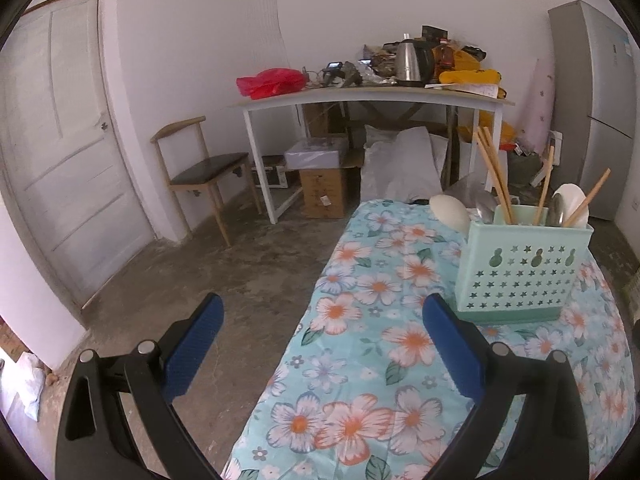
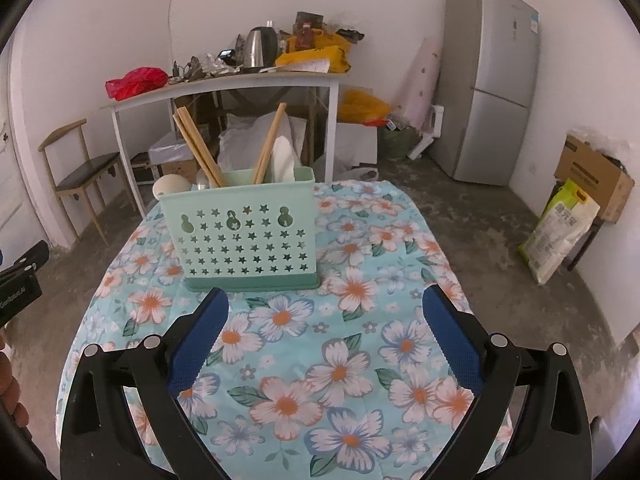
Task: Organize utensils
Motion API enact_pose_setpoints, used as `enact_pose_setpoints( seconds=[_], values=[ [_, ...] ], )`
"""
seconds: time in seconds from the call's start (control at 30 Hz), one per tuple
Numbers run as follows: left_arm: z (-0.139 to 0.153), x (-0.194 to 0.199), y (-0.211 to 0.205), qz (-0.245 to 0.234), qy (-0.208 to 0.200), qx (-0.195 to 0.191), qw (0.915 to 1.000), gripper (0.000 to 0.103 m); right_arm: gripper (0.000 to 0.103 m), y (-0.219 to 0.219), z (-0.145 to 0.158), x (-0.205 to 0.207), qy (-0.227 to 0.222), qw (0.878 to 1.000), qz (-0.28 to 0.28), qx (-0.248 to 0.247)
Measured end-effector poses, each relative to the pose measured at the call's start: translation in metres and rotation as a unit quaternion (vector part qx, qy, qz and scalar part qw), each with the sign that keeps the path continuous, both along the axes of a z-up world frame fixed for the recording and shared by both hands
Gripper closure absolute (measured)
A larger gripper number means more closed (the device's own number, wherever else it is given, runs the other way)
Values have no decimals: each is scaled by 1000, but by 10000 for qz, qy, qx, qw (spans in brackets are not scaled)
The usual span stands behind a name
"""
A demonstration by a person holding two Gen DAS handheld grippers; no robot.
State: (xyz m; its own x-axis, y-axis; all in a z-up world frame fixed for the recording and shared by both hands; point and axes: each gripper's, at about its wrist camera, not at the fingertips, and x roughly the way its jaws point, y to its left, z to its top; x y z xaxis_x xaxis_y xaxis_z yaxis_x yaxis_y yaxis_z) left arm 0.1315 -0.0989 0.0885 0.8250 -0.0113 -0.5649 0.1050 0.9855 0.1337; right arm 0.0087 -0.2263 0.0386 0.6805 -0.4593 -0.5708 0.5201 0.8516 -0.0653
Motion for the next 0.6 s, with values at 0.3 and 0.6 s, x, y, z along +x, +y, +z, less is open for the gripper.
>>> enact_pose_setpoints(
  seconds=[0.3, 0.6],
  values=[
    [3, -5, 6, 75, 15, 40, 10000, 6, 9, 2, 3, -1, -27, 10000, 25, -26],
    [3, -5, 10, 134, 60, 28, 9999, 5, 9, 2, 4, -2, -29, 10000, 31, -31]
  ],
)
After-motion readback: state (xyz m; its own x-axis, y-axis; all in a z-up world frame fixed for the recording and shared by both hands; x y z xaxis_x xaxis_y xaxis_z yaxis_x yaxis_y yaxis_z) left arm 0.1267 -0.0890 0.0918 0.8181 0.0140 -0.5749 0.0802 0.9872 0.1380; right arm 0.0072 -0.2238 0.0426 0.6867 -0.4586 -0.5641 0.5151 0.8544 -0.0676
